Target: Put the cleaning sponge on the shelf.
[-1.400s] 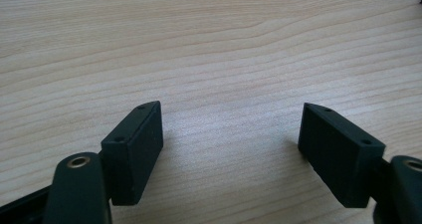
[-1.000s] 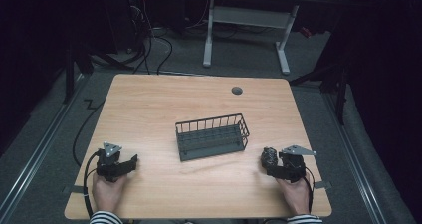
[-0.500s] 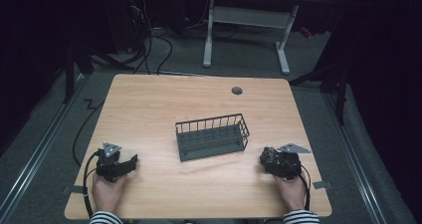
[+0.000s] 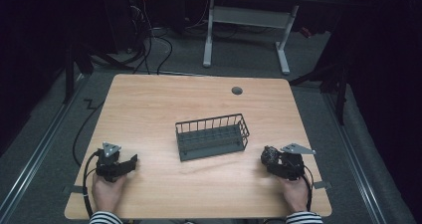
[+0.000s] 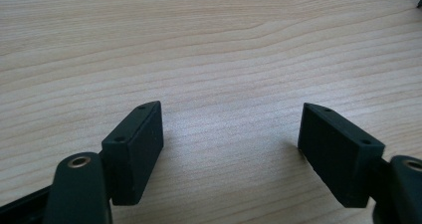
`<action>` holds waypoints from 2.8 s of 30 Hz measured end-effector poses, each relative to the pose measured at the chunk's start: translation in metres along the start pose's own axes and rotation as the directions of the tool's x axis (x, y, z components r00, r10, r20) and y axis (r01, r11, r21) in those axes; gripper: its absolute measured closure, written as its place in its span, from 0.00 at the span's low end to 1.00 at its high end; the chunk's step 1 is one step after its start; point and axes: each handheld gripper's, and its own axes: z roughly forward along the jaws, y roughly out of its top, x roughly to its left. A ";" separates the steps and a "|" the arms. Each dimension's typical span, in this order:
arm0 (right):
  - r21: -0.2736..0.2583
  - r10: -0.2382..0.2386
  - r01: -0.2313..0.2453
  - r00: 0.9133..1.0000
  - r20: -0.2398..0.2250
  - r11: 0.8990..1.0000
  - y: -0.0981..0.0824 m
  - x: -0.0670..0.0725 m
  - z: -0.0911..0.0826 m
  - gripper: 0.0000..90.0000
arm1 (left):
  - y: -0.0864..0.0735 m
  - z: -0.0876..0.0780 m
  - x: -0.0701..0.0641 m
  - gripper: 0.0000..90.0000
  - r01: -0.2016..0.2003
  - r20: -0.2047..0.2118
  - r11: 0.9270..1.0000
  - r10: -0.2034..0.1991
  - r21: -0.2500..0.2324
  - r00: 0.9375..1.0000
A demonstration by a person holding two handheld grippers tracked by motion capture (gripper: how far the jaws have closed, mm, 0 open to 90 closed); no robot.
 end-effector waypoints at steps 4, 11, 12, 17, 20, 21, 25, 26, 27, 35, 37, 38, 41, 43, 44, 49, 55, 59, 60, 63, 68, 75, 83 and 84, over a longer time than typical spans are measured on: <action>-0.011 -0.006 0.006 1.000 -0.024 1.000 0.004 0.002 -0.003 0.44 | 0.000 0.000 0.000 0.29 0.001 0.000 1.000 -0.001 0.000 1.000; -0.017 -0.019 0.018 0.998 -0.068 1.000 0.013 0.006 -0.007 0.44 | 0.000 0.000 0.000 0.29 -0.003 -0.002 1.000 0.003 0.001 1.000; -0.022 -0.025 0.023 0.997 -0.071 0.999 0.014 0.007 -0.007 0.44 | 0.000 0.000 0.000 0.29 -0.004 -0.002 1.000 0.004 0.001 1.000; -0.026 -0.049 0.047 0.995 -0.084 0.999 0.022 0.012 -0.009 0.44 | 0.000 0.000 0.000 0.29 -0.005 -0.003 1.000 0.005 0.002 1.000; -0.042 -0.060 0.056 0.994 -0.088 0.998 0.027 0.015 -0.012 0.44 | 0.000 0.000 -0.001 0.29 -0.005 -0.004 1.000 0.005 0.000 1.000; -0.045 -0.055 0.051 0.994 -0.092 0.998 0.028 0.015 -0.012 0.44 | 0.000 0.000 -0.001 0.29 -0.005 -0.004 1.000 0.005 0.000 1.000; -0.043 -0.059 0.055 0.993 -0.098 0.998 0.031 0.016 -0.013 0.44 | 0.000 0.000 -0.001 0.29 -0.008 -0.009 1.000 0.008 0.001 1.000; -0.046 -0.066 0.061 0.993 -0.099 0.997 0.032 0.016 -0.013 0.44 | 0.000 0.000 -0.001 0.29 -0.008 -0.008 1.000 0.008 0.003 1.000; -0.045 -0.061 0.056 0.993 -0.105 0.997 0.033 0.017 -0.014 0.44 | 0.000 0.001 -0.001 0.29 -0.009 -0.011 1.000 0.009 0.001 1.000; -0.072 -0.075 0.066 0.988 -0.134 0.995 0.041 0.019 -0.018 0.44 | 0.000 0.001 -0.002 0.29 -0.009 -0.012 1.000 0.009 0.001 1.000; -0.072 -0.077 0.068 0.988 -0.134 0.995 0.042 0.020 -0.018 0.44 | 0.000 0.001 -0.002 0.29 -0.009 -0.012 1.000 0.009 0.001 1.000; -0.070 -0.073 0.064 0.988 -0.137 0.996 0.044 0.021 -0.018 0.44 | 0.000 0.001 -0.002 0.29 -0.009 -0.012 1.000 0.009 0.002 1.000; -0.086 -0.076 0.064 0.986 -0.151 0.994 0.048 0.023 -0.021 0.44 | 0.000 0.001 -0.001 0.29 -0.010 -0.012 1.000 0.010 0.002 1.000; -0.087 -0.085 0.072 0.984 -0.154 0.994 0.051 0.024 -0.022 0.44 | 0.000 0.001 -0.002 0.29 -0.009 -0.012 1.000 0.009 0.001 1.000; -0.086 -0.088 0.076 0.984 -0.153 0.993 0.052 0.025 -0.022 0.44 | 0.000 0.001 -0.002 0.29 -0.009 -0.012 1.000 0.009 0.001 1.000; -0.097 -0.096 0.081 0.982 -0.162 0.992 0.057 0.026 -0.023 0.44 | 0.000 0.001 -0.001 0.29 -0.007 -0.010 1.000 0.007 0.001 1.000; -0.113 -0.116 0.097 0.977 -0.181 0.989 0.069 0.033 -0.025 0.44 | 0.000 0.001 -0.002 0.29 -0.010 -0.012 1.000 0.010 0.002 1.000; -0.145 -0.125 0.097 0.972 -0.197 0.985 0.079 0.037 -0.028 0.44 | 0.000 0.001 -0.002 0.29 -0.010 -0.011 1.000 0.010 0.003 1.000; -0.145 -0.125 0.097 0.972 -0.197 0.985 0.079 0.037 -0.028 0.44 | 0.000 0.001 -0.002 0.29 -0.010 -0.011 1.000 0.010 0.003 1.000; -0.150 -0.134 0.104 0.969 -0.208 0.983 0.087 0.040 -0.026 0.44 | 0.000 0.001 -0.002 0.29 -0.009 -0.012 1.000 0.009 0.002 1.000; -0.159 -0.143 0.110 0.966 -0.215 0.981 0.097 0.044 -0.024 0.44 | 0.000 0.001 -0.001 0.29 -0.008 -0.010 1.000 0.008 0.001 1.000; -0.148 -0.159 0.129 0.963 -0.217 0.981 0.118 0.052 -0.013 0.44 | 0.000 0.001 -0.001 0.29 -0.006 -0.008 1.000 0.006 0.001 1.000; -0.120 -0.173 0.148 0.957 -0.233 0.982 0.136 0.066 0.012 0.44 | 0.000 0.001 -0.002 0.28 -0.010 -0.010 1.000 0.010 0.003 1.000; -0.120 -0.173 0.148 0.957 -0.233 0.982 0.136 0.066 0.012 0.44 | 0.000 0.001 -0.002 0.28 -0.010 -0.010 1.000 0.010 0.002 1.000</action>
